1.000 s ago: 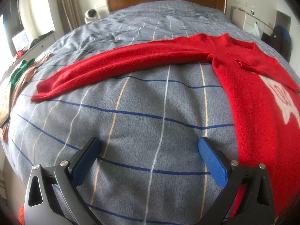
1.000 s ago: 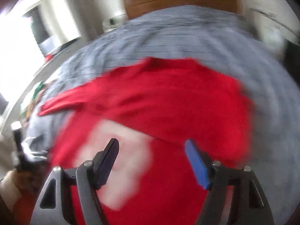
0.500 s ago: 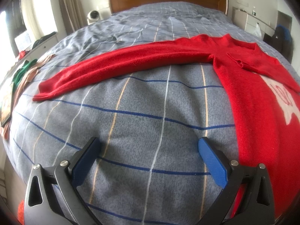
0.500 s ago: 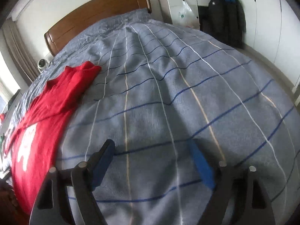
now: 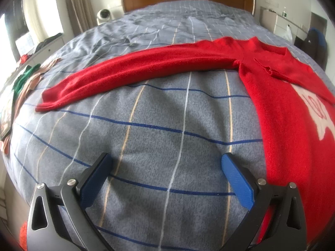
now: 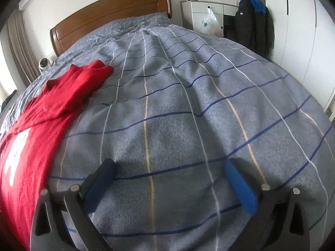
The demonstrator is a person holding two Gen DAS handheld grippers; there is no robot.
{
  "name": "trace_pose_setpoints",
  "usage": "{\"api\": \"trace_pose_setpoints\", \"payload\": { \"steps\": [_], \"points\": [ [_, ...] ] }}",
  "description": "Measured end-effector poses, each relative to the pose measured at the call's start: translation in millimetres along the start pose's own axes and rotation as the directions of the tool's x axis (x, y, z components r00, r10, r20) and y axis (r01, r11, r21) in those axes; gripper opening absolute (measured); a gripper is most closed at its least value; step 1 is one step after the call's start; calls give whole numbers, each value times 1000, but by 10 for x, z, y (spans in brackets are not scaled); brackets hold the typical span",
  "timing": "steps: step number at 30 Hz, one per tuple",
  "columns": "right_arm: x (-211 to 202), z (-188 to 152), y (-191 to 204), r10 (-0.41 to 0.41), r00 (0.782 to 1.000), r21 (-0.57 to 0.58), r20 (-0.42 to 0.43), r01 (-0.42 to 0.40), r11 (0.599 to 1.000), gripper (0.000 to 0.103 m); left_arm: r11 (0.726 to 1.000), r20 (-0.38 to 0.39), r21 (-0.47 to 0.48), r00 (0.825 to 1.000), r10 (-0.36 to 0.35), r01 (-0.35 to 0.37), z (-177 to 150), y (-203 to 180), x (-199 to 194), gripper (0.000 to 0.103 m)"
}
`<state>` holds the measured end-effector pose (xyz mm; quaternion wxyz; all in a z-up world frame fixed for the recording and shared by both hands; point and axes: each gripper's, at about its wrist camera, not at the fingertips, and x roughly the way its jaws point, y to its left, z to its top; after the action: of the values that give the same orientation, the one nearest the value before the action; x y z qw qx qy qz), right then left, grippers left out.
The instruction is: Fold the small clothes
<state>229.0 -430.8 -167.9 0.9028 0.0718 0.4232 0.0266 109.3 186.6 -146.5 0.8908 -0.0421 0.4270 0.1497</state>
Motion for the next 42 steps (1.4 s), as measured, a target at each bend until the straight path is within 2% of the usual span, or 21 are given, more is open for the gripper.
{"api": "trace_pose_setpoints", "payload": {
  "steps": [27,29,32,33,35,37,39,42],
  "points": [
    [0,2,-3,-1,1000,-1,5,1,1000,103,1000,-18,-2,1000,-13,13,13,15,-2,103],
    [-1,0,-1,-1,1000,-1,4,1,1000,103,999,-53,-15,998,-34,33,25,40,-35,103],
    [5,7,-2,-1,1000,-1,4,1,1000,103,990,-117,-15,983,-143,143,102,109,-139,103],
    [4,5,-1,-1,1000,-1,4,1,1000,103,982,-124,-17,974,-187,187,169,175,-205,103],
    [3,5,-1,-1,1000,-1,5,1,1000,103,973,-115,-26,966,-233,231,340,350,-318,103],
    [2,2,2,-1,1000,-1,5,1,1000,103,968,-101,-40,963,-249,246,522,564,-388,103],
    [2,5,-1,-2,1000,-2,5,2,1000,103,971,-85,-67,969,-233,228,723,889,-402,103],
    [-3,7,-1,-2,1000,-2,6,2,1000,103,980,-97,-139,983,-156,142,915,1426,-232,103]
  ]
}}
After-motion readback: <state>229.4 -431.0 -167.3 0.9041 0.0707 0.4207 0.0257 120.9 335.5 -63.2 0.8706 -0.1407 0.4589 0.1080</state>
